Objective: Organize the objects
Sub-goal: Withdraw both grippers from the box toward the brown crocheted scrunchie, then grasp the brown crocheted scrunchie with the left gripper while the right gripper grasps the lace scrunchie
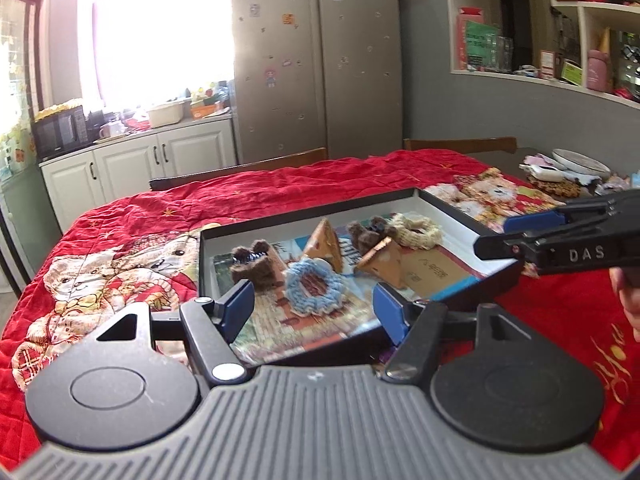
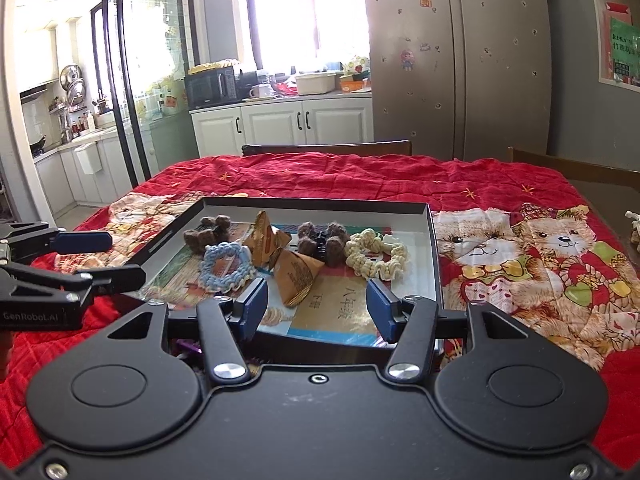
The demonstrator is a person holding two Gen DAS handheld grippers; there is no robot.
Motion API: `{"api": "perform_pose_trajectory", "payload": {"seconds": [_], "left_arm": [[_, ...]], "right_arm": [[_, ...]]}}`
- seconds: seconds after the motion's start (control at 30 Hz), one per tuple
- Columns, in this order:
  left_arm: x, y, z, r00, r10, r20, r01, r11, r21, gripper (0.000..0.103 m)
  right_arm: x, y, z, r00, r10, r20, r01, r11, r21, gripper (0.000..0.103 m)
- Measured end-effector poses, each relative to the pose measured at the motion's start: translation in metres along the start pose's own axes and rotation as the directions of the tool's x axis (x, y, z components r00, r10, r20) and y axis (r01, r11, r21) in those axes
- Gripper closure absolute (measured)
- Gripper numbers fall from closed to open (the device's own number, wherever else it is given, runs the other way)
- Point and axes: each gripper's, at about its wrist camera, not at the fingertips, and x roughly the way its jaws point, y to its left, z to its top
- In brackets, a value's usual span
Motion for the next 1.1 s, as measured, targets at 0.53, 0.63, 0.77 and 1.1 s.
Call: {"api": "perform_pose_trajectory", "payload": {"seconds": [0.53,0.63,0.77,1.1], "left_arm": [[-0.034,-0.032,-0.038,0.995,-0.094,-0.038,0.096,0.992,0.08,0.024],[-0.032,-0.036,-0.048,0.994,-0.095,-0.06,0.1,0.991,0.089,0.024],[-0.026,-0.043,-0.058,0.993,-0.087,-0.075,0.095,0.989,0.11,0.024],[-0.016,-0.055,-0.068,0.996,-0.045,-0.073,0.058,0.979,0.197,0.033]], "right_arm": [[-0.036,0.022,-0.024,0.998,0.055,0.005,-0.055,0.998,-0.036,0.05],[-0.034,0.023,-0.029,0.998,0.063,-0.007,-0.063,0.998,-0.03,0.05],[-0.031,0.025,-0.035,0.997,0.072,-0.022,-0.072,0.997,-0.02,0.05],[-0.028,0.025,-0.039,0.996,0.076,-0.039,-0.076,0.997,-0.009,0.05]]}}
